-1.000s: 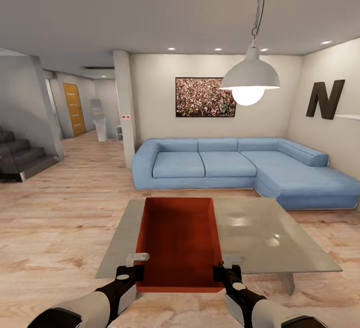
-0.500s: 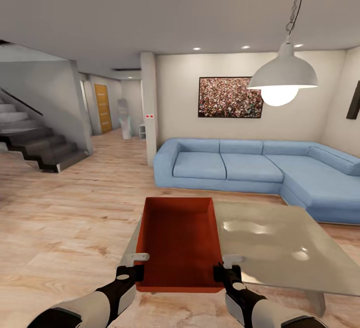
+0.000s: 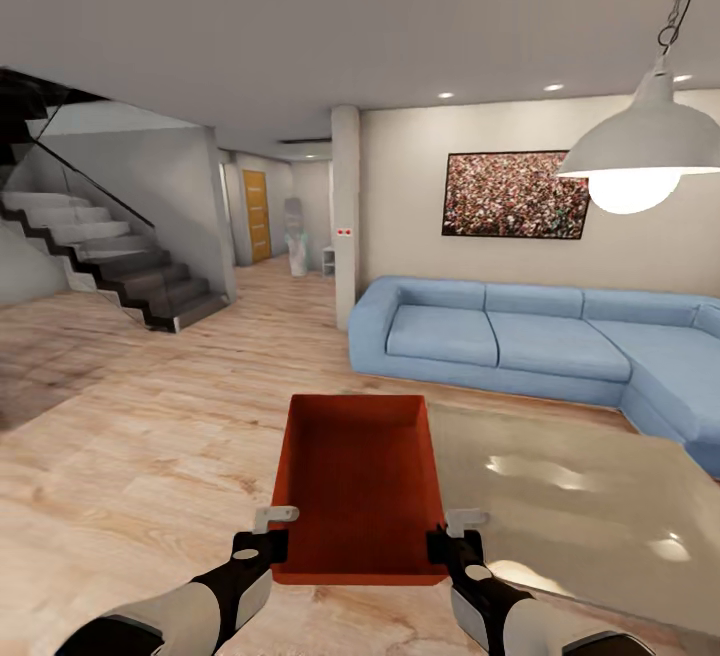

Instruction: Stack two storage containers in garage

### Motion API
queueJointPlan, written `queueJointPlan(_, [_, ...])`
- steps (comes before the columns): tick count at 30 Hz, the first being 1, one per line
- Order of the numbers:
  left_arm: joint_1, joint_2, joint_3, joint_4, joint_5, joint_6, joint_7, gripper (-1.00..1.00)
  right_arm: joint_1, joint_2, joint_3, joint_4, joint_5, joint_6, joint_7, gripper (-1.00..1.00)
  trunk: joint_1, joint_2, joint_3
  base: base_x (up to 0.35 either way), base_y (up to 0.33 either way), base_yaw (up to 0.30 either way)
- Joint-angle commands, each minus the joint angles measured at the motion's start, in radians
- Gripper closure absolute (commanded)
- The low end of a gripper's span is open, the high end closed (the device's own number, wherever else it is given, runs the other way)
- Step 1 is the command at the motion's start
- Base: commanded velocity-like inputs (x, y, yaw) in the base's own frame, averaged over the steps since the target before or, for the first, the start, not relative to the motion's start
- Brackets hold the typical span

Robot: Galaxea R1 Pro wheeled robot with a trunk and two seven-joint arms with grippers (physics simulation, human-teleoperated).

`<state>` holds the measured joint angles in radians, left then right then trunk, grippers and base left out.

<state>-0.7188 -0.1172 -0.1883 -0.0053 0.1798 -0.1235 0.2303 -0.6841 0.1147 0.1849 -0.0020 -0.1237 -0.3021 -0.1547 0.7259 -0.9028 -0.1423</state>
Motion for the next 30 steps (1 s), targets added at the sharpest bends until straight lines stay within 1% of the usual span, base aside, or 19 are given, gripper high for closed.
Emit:
queueJointPlan(1, [-0.001, 0.021, 0.055, 0.004, 0.022, -0.005, 0.015, 1.00, -0.001, 0.000, -0.061, -0.003, -0.001, -0.043, -0.002, 1.00, 0.000, -0.001, -0.002, 0.000, 0.000, 0.300])
queueJointPlan(30, [-0.001, 0.021, 0.055, 0.004, 0.020, -0.005, 0.015, 1.00, -0.001, 0.000, -0.060, -0.003, 0.001, -0.043, -0.002, 1.00, 0.000, -0.001, -0.002, 0.000, 0.000, 0.300])
